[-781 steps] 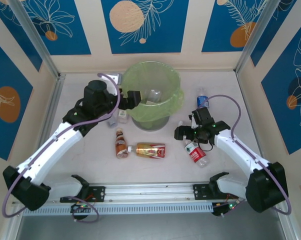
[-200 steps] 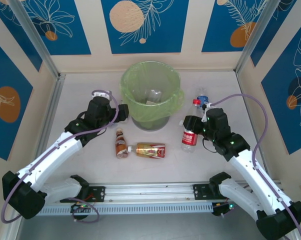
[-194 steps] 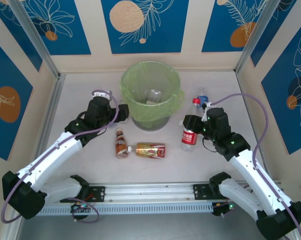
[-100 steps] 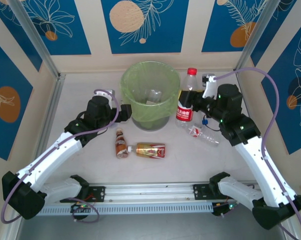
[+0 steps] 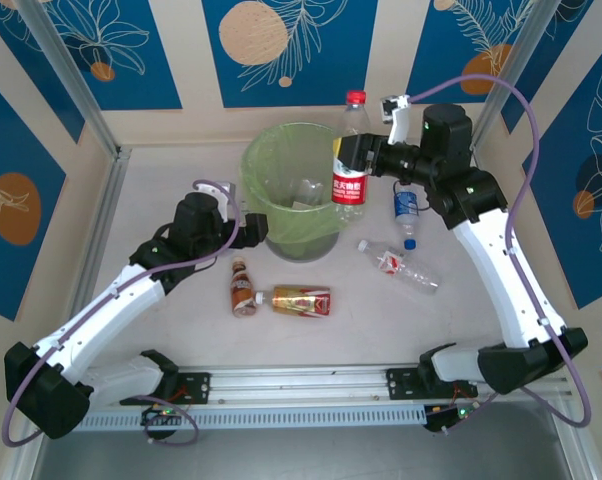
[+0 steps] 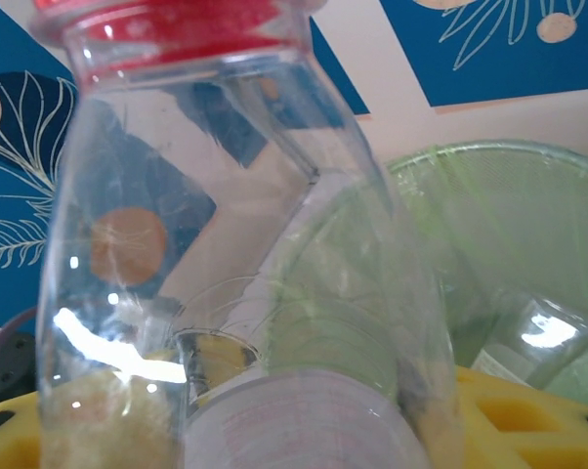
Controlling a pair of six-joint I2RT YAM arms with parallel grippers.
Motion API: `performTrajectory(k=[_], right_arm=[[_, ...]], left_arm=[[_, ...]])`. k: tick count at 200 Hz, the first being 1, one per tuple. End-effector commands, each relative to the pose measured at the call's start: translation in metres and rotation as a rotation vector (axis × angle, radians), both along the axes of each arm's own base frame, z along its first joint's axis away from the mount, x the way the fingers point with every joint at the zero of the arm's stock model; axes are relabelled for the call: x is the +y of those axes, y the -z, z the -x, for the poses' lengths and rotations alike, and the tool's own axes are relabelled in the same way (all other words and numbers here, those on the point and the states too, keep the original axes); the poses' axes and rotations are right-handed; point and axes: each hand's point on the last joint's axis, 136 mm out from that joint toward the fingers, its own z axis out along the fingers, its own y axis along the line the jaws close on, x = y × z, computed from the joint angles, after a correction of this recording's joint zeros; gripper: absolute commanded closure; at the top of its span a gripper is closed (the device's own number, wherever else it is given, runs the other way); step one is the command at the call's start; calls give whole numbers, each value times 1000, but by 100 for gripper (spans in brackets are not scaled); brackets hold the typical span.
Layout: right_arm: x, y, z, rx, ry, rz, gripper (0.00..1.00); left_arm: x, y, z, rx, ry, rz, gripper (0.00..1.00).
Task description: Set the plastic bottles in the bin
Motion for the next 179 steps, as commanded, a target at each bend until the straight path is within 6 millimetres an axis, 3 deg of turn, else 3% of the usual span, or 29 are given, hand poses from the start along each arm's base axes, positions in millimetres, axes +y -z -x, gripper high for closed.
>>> performTrajectory(k=[1,59,95,152,179], right_arm=[[11,-12,-12,-21,-41,-44,43],[29,-1,-61,-39,-61,13,41],[35,24,-92,-64,-27,97,40],[55,64,-118,-141,-27,243,34],[60,84,-124,-171,-15,288,30]], left_arm=[[-2,-2,1,-10,15,23,0],[6,6,9,10,-2,11,0],[16,13,7,28,-60,-15,1],[80,38,9,93,-416,-126,0],[93,54,18,145,-491,-134,0]])
